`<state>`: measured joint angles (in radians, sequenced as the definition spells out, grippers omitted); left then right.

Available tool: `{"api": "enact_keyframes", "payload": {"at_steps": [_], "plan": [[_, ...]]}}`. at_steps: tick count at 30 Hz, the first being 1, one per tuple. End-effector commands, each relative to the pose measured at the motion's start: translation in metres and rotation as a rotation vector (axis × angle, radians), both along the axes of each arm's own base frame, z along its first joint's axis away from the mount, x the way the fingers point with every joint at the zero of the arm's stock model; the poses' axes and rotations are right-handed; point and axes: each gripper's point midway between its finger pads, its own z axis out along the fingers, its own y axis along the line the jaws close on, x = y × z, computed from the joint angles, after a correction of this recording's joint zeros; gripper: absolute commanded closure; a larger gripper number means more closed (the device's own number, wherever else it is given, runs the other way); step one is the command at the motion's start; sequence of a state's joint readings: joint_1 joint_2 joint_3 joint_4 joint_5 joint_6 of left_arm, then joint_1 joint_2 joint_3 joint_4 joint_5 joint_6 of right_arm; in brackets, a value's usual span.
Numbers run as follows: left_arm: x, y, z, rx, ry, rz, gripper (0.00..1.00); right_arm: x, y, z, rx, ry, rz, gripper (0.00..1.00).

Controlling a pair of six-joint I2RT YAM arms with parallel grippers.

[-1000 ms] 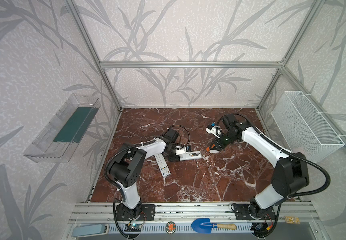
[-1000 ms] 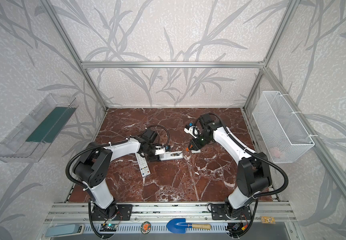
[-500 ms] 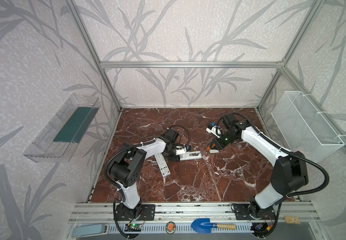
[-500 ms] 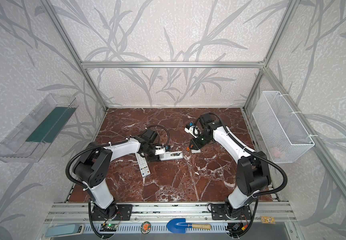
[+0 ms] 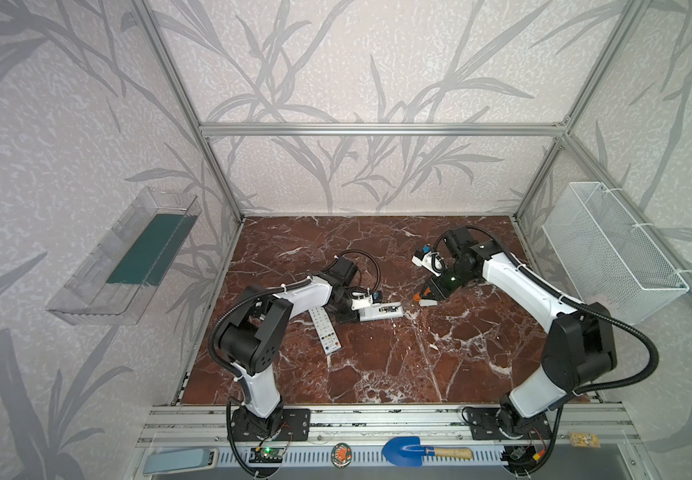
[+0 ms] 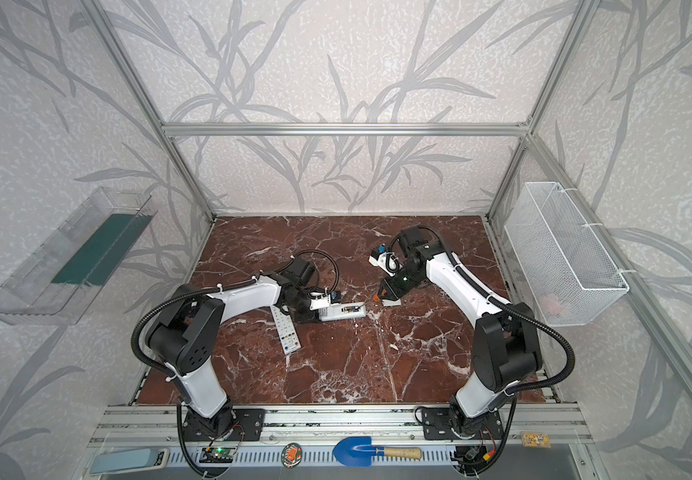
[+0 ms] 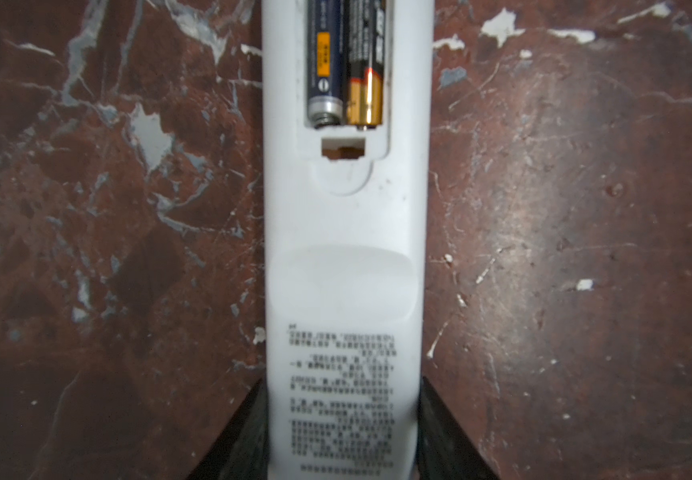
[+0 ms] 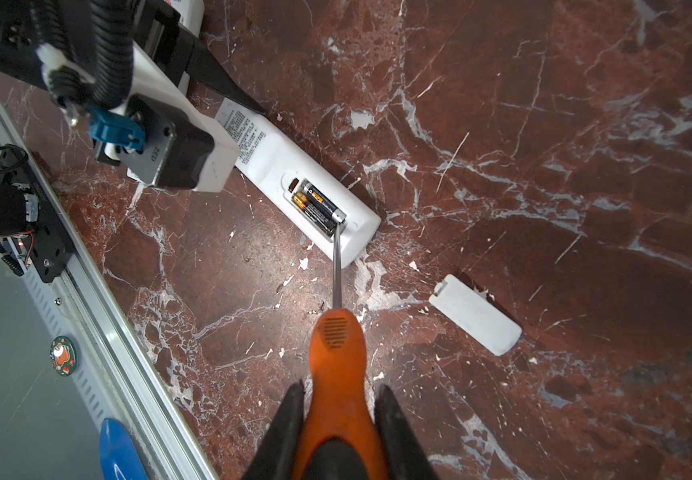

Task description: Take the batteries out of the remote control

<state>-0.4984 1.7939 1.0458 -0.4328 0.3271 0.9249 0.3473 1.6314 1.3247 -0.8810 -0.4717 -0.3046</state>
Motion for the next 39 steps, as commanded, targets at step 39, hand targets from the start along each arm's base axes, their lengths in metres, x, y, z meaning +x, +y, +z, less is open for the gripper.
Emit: {"api": "enact_keyframes", "payload": {"at_steps": [39], "plan": [[-0.026, -0.005, -0.001, -0.009, 0.087, -0.049, 1.0, -0.017, 0.033, 0.041, 0.271, 0.115, -0.032, 1.0]]}}
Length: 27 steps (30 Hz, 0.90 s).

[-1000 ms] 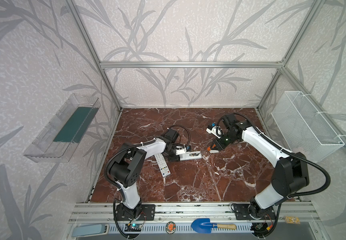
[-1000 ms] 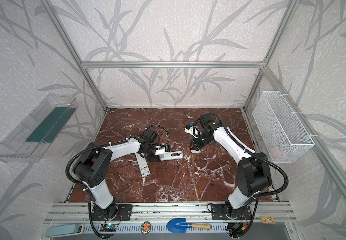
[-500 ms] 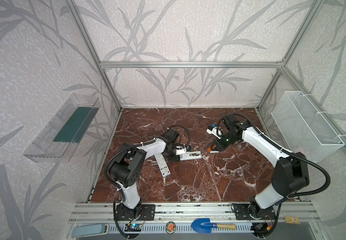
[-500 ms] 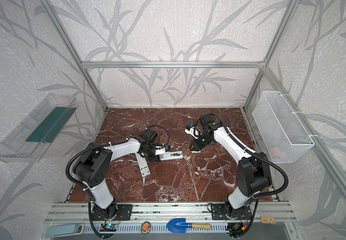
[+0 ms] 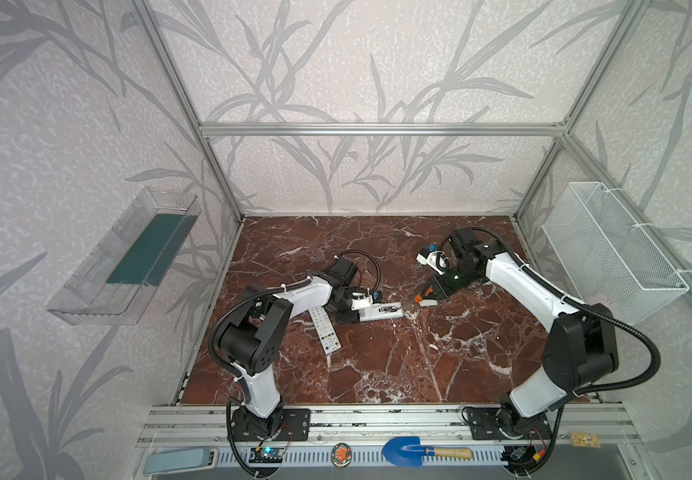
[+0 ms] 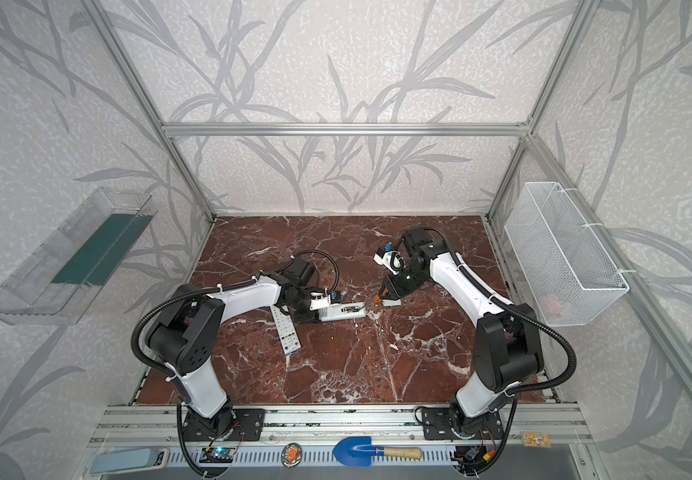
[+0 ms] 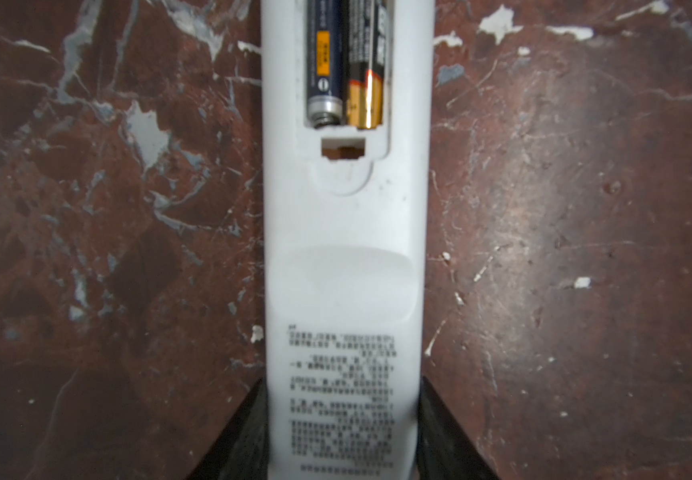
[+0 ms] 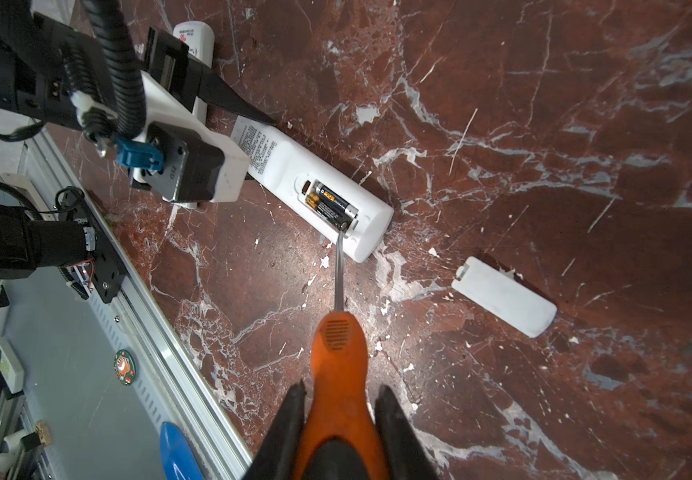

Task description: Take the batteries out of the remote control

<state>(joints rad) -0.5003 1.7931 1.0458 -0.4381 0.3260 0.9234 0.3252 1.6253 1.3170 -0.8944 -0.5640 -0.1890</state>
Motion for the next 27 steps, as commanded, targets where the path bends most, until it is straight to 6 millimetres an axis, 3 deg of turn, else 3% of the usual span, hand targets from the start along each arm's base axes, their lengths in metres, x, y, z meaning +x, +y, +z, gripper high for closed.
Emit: {"api": "enact_keyframes", "payload": {"at_steps": [1, 27], "plan": [[-0.026, -0.005, -0.001, -0.011, 0.091, -0.05, 1.0, -0.01, 0.028, 0.035, 0.184, -0.003, 0.051, 1.0], [-0.05, -0.014, 0.022, -0.049, 0.325, -0.033, 1.0, -0.003, 0.032, 0.04, 0.183, -0.007, 0.052, 1.0]]}}
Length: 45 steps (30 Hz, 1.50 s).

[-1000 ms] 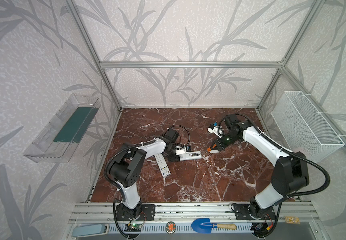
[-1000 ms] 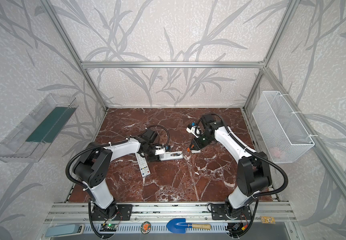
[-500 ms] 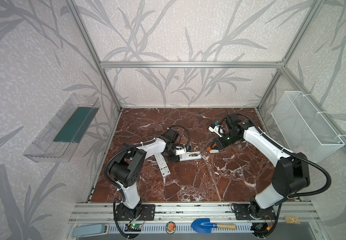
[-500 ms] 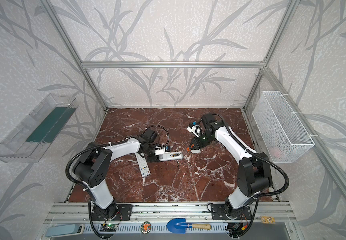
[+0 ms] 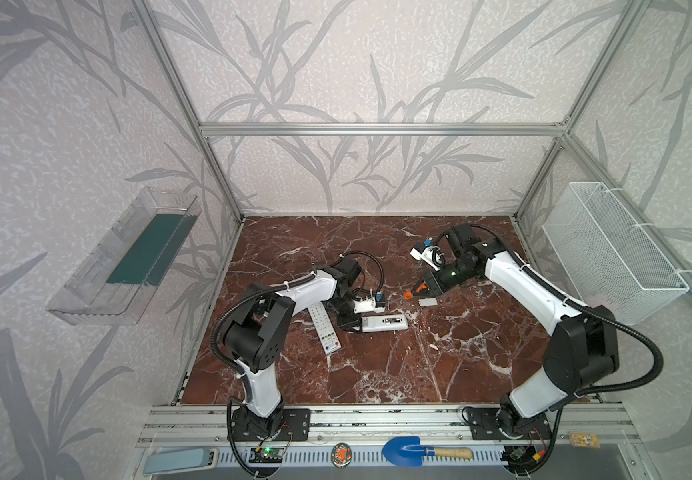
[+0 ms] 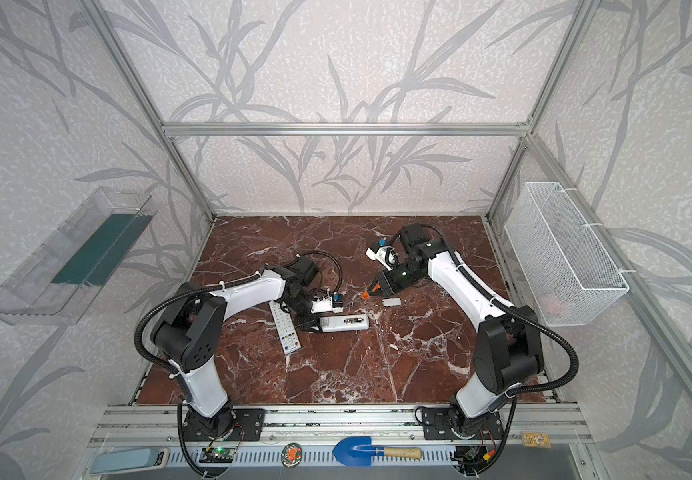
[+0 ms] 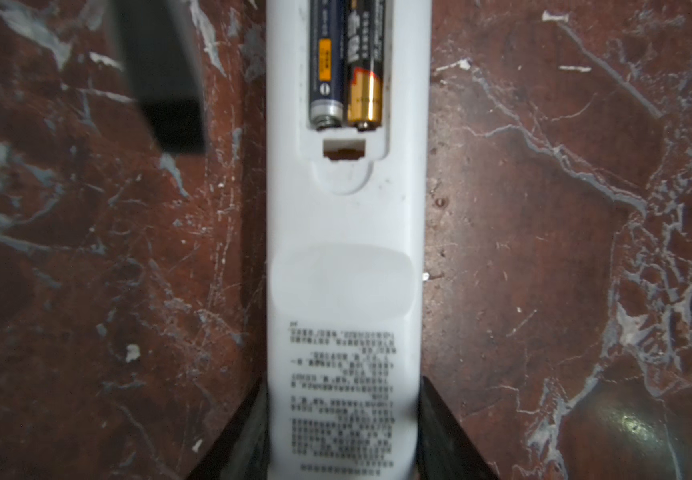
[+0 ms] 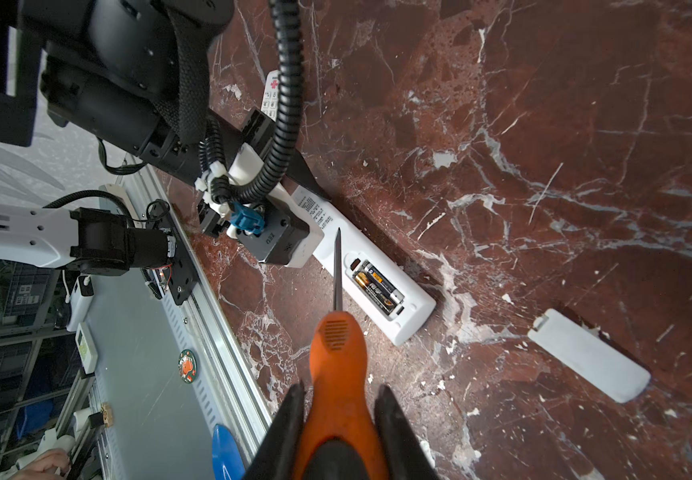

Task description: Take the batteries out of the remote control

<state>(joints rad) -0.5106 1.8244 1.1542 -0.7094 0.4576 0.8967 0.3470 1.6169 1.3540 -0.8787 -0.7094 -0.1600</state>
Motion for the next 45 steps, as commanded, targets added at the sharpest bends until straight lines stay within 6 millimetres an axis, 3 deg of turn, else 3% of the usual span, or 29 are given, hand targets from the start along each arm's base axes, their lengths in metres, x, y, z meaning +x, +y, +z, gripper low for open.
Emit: {"api": "enact_keyframes", "payload": {"at_steps": [1, 12, 21, 25, 31, 37, 40, 45], "plan": [[-0.013, -0.008, 0.011, -0.034, 0.101, -0.018, 1.0, 0.003, 0.003, 0.011, 0.023, -0.02, 0.006, 1.0], [-0.028, -0.034, 0.048, -0.069, 0.489, 0.214, 1.0, 0.001, -0.019, -0.014, -0.179, -0.029, 0.023, 1.0], [-0.041, -0.068, 0.086, -0.168, 0.943, 0.463, 1.0, 0.009, -0.017, -0.036, -0.32, -0.055, 0.104, 1.0], [-0.042, -0.076, 0.087, -0.197, 1.088, 0.57, 1.0, 0.007, -0.015, -0.042, -0.355, -0.066, 0.138, 1.0], [-0.047, -0.08, 0.07, -0.164, 1.254, 0.704, 1.0, 0.008, -0.016, -0.046, -0.393, -0.092, 0.153, 1.0], [-0.054, -0.078, 0.056, -0.125, 1.294, 0.739, 1.0, 0.011, -0.015, -0.047, -0.399, -0.111, 0.145, 1.0], [-0.05, -0.085, 0.062, -0.192, 1.343, 0.723, 1.0, 0.012, -0.017, -0.047, -0.411, -0.121, 0.144, 1.0], [-0.053, -0.077, 0.055, -0.127, 1.264, 0.703, 1.0, 0.011, -0.017, -0.047, -0.407, -0.119, 0.148, 1.0]]}}
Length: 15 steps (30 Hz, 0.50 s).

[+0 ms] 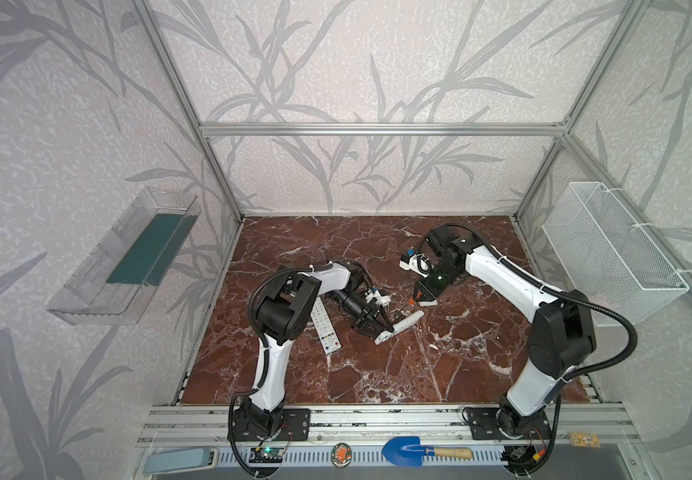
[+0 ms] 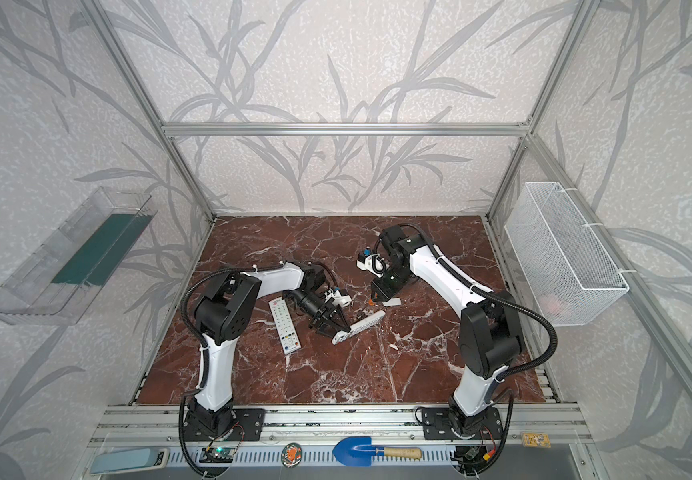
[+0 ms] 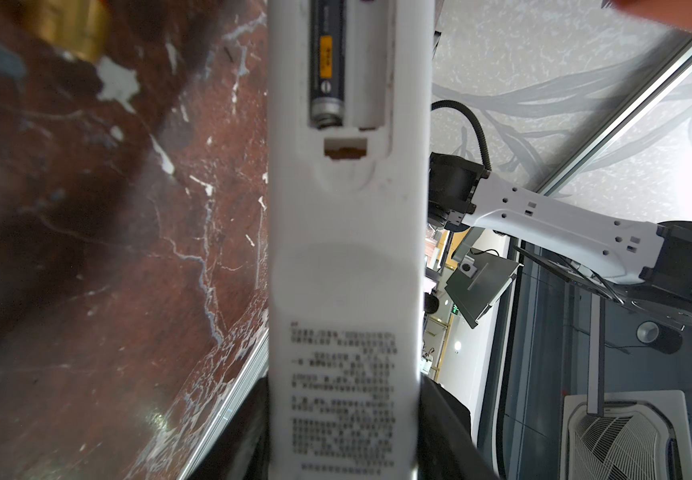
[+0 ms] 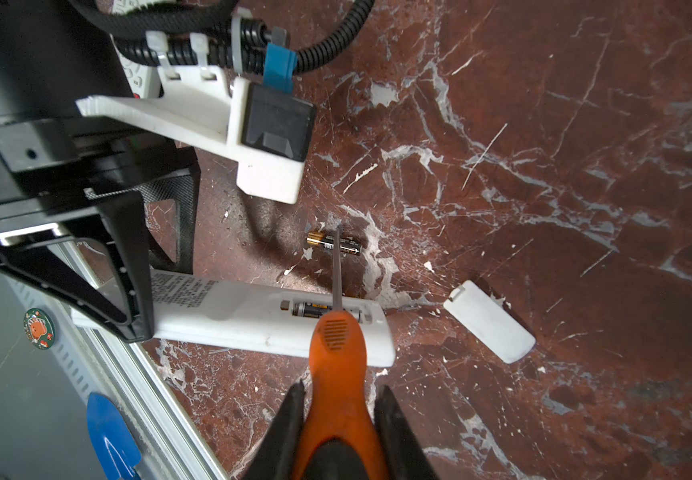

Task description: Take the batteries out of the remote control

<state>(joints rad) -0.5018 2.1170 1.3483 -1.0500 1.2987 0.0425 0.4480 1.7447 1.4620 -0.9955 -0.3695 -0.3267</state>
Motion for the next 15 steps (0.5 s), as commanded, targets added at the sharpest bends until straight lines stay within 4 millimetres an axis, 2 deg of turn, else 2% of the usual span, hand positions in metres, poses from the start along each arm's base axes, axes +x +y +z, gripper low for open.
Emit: {"api": "enact_keyframes", "payload": {"at_steps": [1, 3, 10, 12, 15], "plan": [[-0.002, 0.004, -0.001, 0.02, -0.033, -0.047, 1.0, 0.002, -0.006, -0.002, -0.049, -0.026, 0.004, 1.0], [-0.002, 0.01, -0.002, 0.045, -0.1, -0.102, 1.0, 0.002, -0.006, -0.001, -0.048, -0.029, 0.004, 1.0], [-0.003, 0.016, 0.029, 0.0, -0.338, -0.258, 1.0, 0.007, -0.002, 0.002, -0.035, -0.029, -0.01, 1.0], [-0.004, 0.018, 0.037, -0.01, -0.402, -0.291, 1.0, 0.011, 0.002, 0.005, -0.017, -0.034, -0.021, 1.0], [-0.006, 0.029, 0.038, 0.044, -0.526, -0.381, 1.0, 0.022, 0.007, 0.018, 0.028, -0.068, -0.059, 1.0]]}}
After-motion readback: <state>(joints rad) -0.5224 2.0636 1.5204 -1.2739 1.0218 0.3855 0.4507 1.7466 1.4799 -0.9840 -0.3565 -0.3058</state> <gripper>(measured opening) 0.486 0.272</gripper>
